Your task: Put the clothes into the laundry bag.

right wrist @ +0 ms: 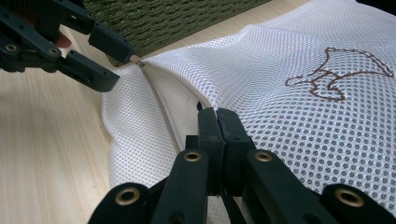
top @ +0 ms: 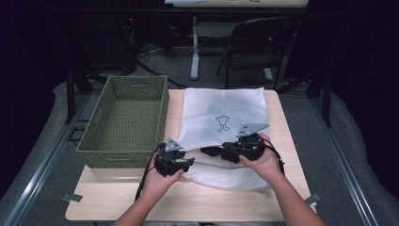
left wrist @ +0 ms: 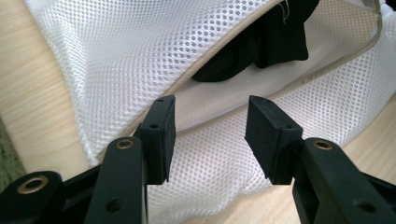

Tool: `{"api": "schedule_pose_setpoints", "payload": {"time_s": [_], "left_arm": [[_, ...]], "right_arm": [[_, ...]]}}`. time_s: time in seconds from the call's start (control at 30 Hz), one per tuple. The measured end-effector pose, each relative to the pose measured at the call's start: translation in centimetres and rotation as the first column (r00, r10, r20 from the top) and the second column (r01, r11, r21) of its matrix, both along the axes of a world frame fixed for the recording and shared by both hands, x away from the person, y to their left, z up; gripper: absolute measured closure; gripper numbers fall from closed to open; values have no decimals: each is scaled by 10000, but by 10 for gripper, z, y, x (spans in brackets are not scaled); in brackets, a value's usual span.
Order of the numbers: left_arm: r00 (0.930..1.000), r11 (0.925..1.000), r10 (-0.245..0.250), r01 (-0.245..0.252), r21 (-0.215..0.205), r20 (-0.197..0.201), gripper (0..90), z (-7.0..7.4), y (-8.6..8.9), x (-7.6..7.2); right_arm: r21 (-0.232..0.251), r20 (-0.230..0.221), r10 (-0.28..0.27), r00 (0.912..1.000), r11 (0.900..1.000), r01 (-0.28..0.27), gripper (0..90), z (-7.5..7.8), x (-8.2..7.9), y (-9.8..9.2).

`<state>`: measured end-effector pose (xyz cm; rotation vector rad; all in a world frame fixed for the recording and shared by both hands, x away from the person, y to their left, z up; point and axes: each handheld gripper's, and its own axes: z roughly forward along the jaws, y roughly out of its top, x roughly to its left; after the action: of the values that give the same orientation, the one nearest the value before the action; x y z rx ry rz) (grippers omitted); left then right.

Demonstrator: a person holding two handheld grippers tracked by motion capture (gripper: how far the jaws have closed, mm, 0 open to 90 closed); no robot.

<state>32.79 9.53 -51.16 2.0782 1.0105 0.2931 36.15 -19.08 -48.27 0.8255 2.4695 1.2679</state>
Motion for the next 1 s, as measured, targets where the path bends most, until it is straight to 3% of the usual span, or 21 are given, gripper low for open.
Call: {"api": "schedule_pose_setpoints", "payload": {"time_s": [0.57,1.0], "left_arm": [[9994,9993,356,-356,123,-23,516,-3,32,-20],[9974,9977,473,-444,520,-545,491,-25,41,-25]], "right_arm": [[121,34,1,10000,9999,-2,894,2,-26,-8],[452,-42,-100,9999,9989,102,893,1,-37,-18]]}}
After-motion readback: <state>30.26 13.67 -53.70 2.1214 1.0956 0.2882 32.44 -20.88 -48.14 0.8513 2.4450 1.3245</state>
